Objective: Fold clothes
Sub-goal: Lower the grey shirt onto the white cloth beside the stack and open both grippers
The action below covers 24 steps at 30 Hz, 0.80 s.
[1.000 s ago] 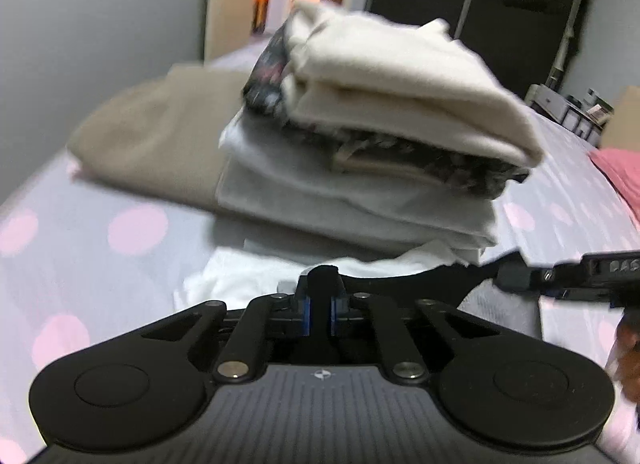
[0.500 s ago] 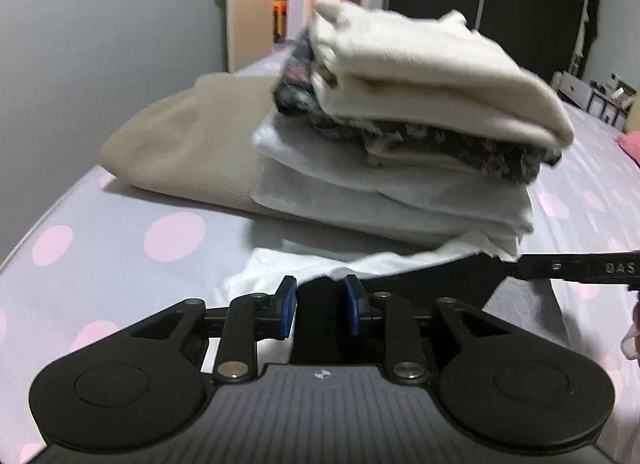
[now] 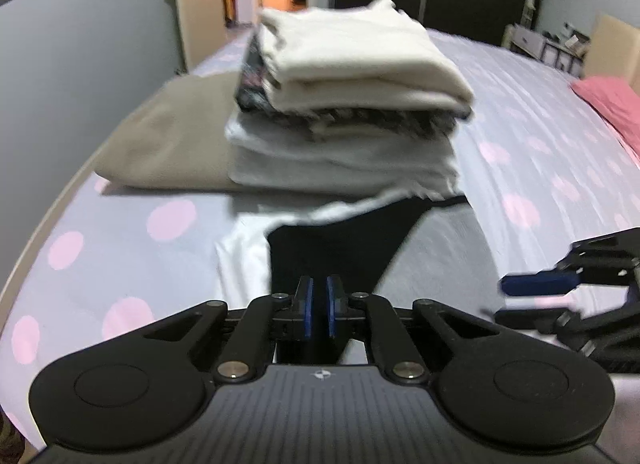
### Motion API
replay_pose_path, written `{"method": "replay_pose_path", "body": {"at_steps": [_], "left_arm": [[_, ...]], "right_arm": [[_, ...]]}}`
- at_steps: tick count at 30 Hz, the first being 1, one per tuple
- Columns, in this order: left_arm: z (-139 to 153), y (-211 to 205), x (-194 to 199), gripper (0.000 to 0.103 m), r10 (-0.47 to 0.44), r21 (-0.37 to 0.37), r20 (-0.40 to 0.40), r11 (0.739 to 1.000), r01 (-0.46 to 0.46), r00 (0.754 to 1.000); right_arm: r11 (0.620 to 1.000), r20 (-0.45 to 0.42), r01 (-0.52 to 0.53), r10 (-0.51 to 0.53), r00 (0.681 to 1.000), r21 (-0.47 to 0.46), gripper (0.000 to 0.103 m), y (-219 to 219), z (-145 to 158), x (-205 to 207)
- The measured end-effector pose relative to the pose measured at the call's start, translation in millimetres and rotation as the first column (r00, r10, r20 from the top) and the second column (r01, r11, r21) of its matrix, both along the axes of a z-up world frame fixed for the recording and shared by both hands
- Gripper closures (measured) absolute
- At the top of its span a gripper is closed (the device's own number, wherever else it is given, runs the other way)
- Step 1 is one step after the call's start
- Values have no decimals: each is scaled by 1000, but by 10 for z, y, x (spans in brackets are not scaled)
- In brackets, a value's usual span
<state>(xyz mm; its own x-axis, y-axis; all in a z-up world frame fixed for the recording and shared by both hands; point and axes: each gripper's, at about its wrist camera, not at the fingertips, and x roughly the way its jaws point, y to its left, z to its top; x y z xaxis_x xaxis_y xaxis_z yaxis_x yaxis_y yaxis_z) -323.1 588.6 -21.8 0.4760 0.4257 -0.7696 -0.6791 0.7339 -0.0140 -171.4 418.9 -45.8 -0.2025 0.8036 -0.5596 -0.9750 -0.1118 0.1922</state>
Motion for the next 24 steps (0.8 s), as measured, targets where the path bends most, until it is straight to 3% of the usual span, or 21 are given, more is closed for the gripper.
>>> {"method": "replay_pose_path", "body": {"at_steps": [6,11,13,17,21,24], "left_arm": [[-348,6,-10,98,24,-7,-108,1000,-25,994],[-566,10,62,98,29,48,-190,999,-21,981],[-560,-34,115,98,29,77,-212,997,-13,977],[-390,-140,105,98,49,91,-183,995,-33,982],[-177,-314,121,88,79,110,-128,992,-65,989],[-10,-569,168,83,89,141,-109,987,-73,990]], "right_arm": [[994,66,-3,10,998,-106,75,-38,-256,-212],[987,85,43,-29,996,-156,76,68,-387,-225],[983,87,54,-40,995,-174,76,80,-380,-231],[981,92,76,-60,994,-180,76,58,-277,-263],[984,96,89,-75,993,-157,65,-96,-105,-263],[986,96,105,-92,991,-131,46,-279,62,-279]]}}
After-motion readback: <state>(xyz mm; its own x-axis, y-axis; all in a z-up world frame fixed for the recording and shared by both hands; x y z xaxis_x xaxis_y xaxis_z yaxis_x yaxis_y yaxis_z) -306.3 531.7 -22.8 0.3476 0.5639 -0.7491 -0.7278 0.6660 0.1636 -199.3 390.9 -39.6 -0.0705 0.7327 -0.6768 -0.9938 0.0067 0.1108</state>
